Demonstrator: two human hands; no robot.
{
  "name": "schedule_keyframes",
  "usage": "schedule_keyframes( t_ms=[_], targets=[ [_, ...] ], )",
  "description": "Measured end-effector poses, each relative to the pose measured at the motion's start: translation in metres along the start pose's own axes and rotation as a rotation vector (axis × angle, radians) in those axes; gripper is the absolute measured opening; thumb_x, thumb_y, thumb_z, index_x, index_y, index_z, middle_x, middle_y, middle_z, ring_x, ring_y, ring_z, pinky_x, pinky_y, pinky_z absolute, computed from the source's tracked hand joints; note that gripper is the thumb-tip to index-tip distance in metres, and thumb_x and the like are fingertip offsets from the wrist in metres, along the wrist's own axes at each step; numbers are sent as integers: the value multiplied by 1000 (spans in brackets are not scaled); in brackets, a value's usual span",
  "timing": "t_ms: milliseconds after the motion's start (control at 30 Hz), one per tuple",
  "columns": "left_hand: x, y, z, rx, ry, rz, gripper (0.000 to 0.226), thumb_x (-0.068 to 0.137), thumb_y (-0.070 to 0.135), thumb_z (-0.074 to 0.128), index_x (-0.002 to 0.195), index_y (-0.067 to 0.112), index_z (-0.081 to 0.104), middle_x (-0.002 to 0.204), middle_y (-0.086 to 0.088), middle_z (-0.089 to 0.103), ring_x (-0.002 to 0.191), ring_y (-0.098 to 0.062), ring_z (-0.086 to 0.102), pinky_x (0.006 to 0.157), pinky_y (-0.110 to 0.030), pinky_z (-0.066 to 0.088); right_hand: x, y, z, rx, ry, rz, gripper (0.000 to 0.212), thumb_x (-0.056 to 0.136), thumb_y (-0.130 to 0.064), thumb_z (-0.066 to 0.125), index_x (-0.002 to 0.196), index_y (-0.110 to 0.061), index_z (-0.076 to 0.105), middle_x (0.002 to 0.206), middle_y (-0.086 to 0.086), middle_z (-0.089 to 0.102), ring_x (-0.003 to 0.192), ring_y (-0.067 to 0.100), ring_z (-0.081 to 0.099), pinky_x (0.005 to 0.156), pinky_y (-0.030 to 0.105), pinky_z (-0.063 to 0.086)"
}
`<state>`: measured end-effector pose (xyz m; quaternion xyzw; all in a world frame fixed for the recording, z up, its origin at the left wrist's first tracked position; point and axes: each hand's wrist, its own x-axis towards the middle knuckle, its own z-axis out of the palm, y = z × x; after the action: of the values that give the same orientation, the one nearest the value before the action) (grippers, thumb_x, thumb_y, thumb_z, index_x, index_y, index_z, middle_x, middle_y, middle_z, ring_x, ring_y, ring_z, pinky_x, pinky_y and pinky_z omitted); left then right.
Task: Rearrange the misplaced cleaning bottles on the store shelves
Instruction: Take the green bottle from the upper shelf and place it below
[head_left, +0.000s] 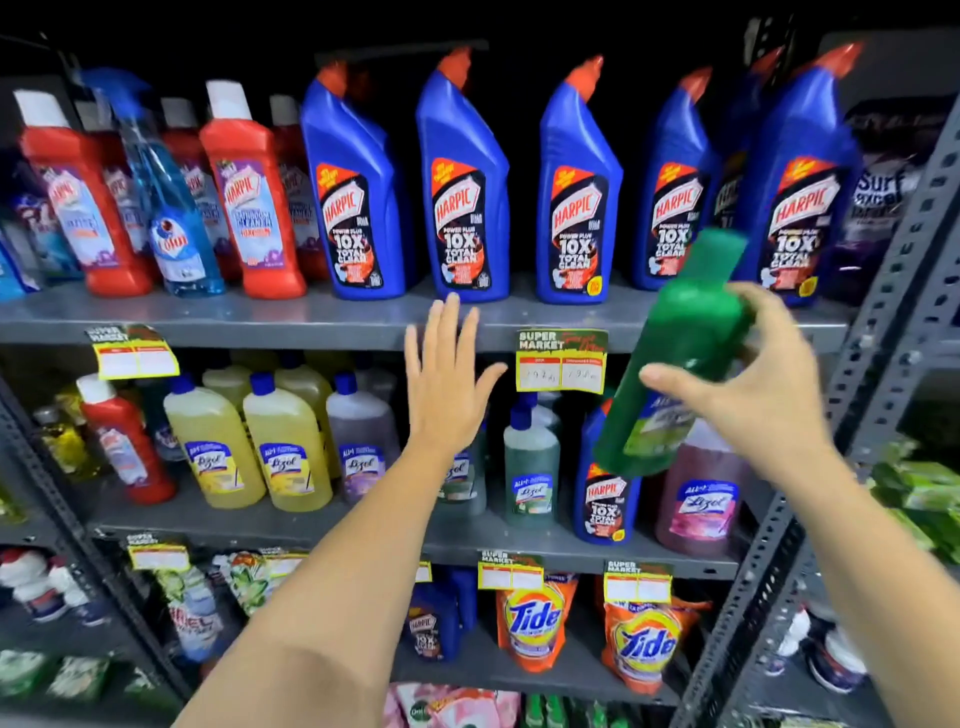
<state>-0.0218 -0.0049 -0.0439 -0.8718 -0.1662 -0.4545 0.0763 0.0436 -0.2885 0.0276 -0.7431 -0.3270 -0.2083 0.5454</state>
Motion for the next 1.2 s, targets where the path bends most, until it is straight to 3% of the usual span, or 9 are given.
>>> schedule_keyframes(
  t_ms=[100, 267, 400, 533, 667, 767, 900, 1000, 1200],
  targets=[
    [-71, -15, 22, -8, -141, 8, 61, 98, 47, 33, 146, 10, 33, 156, -17, 24, 145, -31, 16, 116, -53, 11, -39, 31, 44, -25, -102, 97, 91, 51, -31, 94, 130, -16, 51, 123, 4, 59, 111, 21, 58, 99, 33, 45],
    [-181, -35, 73, -176, -648, 2, 71, 101, 53, 8, 133, 11, 56, 138, -9, 54, 125, -29, 52, 100, -44, 46, -85, 77, 125, -27, -221, 260, 95, 56, -30, 93, 137, -13, 45, 131, 4, 52, 120, 18, 50, 96, 17, 32],
    [-210, -36, 109, -243, -899, 17, 56, 100, 46, 32, 146, 16, 37, 154, -4, 33, 142, -22, 28, 114, -33, 25, -95, 106, 168, -62, -260, 303, 90, 62, -31, 90, 136, -15, 42, 126, 2, 48, 118, 18, 49, 91, 17, 32],
    [-213, -39, 135, -185, -953, 14, 51, 102, 35, 40, 149, 19, 30, 158, -5, 22, 145, -23, 20, 116, -37, 15, -101, 125, 190, -67, -237, 300, 87, 63, -29, 90, 135, -15, 42, 127, 2, 47, 120, 17, 47, 93, 13, 30],
    [-225, -42, 147, -187, -890, 17, 47, 93, 35, 35, 129, 17, 60, 135, -10, 57, 122, -30, 54, 100, -50, 42, -103, 135, 200, -100, -207, 301, 89, 67, -33, 87, 140, -15, 40, 135, 1, 44, 127, 15, 43, 101, 18, 35],
    [-234, -38, 150, -219, -841, -46, 44, 91, 25, 37, 124, 15, 64, 131, -11, 60, 120, -32, 56, 98, -51, 44, -103, 138, 204, -155, -204, 299, 95, 71, -41, 84, 148, -18, 33, 141, 2, 38, 129, 16, 41, 99, 26, 40],
    [-239, -33, 157, -210, -731, -69, 57, 72, -2, 74, 125, 13, 62, 133, -13, 58, 123, -33, 52, 107, -45, 31, -110, 143, 202, -145, -240, 322, 106, 72, -45, 82, 153, -20, 20, 149, 1, 35, 137, 17, 39, 101, 32, 44],
    [-242, -33, 159, -201, -697, -73, 57, 73, 2, 79, 126, 15, 62, 135, -12, 57, 125, -31, 51, 109, -43, 29, -118, 148, 198, -96, -275, 395, 113, 69, -35, 86, 154, -26, 12, 155, -5, 35, 139, 13, 39, 103, 31, 43],
    [-244, -33, 162, -182, -641, -61, 47, 81, 7, 75, 125, 14, 63, 134, -13, 58, 124, -32, 52, 103, -50, 38, -115, 154, 206, 17, -244, 469, 99, 67, -28, 88, 144, -29, 27, 139, -6, 52, 125, 14, 54, 99, 41, 51]
  ],
)
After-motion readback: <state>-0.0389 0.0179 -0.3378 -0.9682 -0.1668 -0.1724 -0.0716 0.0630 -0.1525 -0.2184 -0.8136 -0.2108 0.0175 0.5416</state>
